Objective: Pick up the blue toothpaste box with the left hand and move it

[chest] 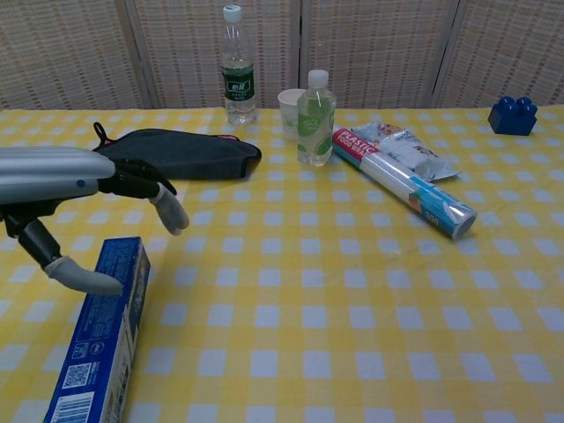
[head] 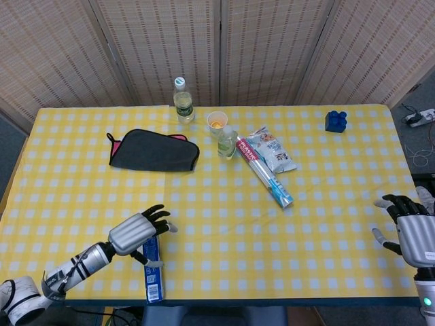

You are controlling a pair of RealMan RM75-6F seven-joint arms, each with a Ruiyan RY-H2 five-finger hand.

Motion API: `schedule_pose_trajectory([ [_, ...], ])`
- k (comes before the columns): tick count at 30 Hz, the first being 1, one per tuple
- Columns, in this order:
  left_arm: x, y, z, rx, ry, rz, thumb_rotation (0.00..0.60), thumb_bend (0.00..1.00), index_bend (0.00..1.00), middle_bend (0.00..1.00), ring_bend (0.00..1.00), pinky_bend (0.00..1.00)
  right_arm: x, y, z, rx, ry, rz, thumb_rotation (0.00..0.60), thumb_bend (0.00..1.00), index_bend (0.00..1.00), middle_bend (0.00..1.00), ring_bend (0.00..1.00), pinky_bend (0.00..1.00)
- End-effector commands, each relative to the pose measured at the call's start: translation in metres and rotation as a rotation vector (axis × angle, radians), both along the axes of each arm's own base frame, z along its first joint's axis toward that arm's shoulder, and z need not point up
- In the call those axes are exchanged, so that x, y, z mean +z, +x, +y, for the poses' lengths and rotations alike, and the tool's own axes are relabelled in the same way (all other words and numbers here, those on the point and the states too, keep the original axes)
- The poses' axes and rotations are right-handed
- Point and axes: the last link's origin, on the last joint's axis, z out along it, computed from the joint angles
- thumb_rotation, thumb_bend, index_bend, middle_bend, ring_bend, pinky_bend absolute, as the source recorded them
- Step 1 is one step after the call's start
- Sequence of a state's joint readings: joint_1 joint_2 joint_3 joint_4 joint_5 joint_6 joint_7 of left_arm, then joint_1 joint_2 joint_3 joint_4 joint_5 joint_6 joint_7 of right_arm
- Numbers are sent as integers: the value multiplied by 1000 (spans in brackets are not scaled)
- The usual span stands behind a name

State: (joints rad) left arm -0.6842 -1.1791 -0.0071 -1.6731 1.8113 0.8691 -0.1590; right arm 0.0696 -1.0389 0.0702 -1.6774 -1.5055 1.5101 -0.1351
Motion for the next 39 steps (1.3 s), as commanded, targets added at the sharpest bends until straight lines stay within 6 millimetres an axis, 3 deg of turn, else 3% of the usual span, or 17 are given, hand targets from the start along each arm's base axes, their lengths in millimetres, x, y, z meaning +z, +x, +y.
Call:
schedule_pose_trajectory([
  [1,-14,7,3,-10,-55,25,250,154,305,331,114,0,1,-1,1,-5,-3,-1,600,196,314,278,209,318],
  [9,-31,7,14,5,-68,72,244,154,309,333,113,0,2,-4,3,-12,-9,-5,600,196,314,278,209,318],
  [16,-26,-9,20,49,-42,143,225,154,322,393,117,0,3,-6,3,-17,-12,-10,600,197,314,278,210,318],
  [23,-9,-31,23,115,-11,242,221,154,322,422,135,0,1,-7,3,-15,-6,-15,600,197,314,278,209,318],
  [33,34,-74,26,269,96,359,218,154,330,441,155,0,1,-5,4,-7,-7,-17,600,198,314,278,209,318],
  [39,53,-86,23,322,185,322,220,154,339,448,165,0,2,-2,3,0,-11,-14,600,199,314,278,209,318],
])
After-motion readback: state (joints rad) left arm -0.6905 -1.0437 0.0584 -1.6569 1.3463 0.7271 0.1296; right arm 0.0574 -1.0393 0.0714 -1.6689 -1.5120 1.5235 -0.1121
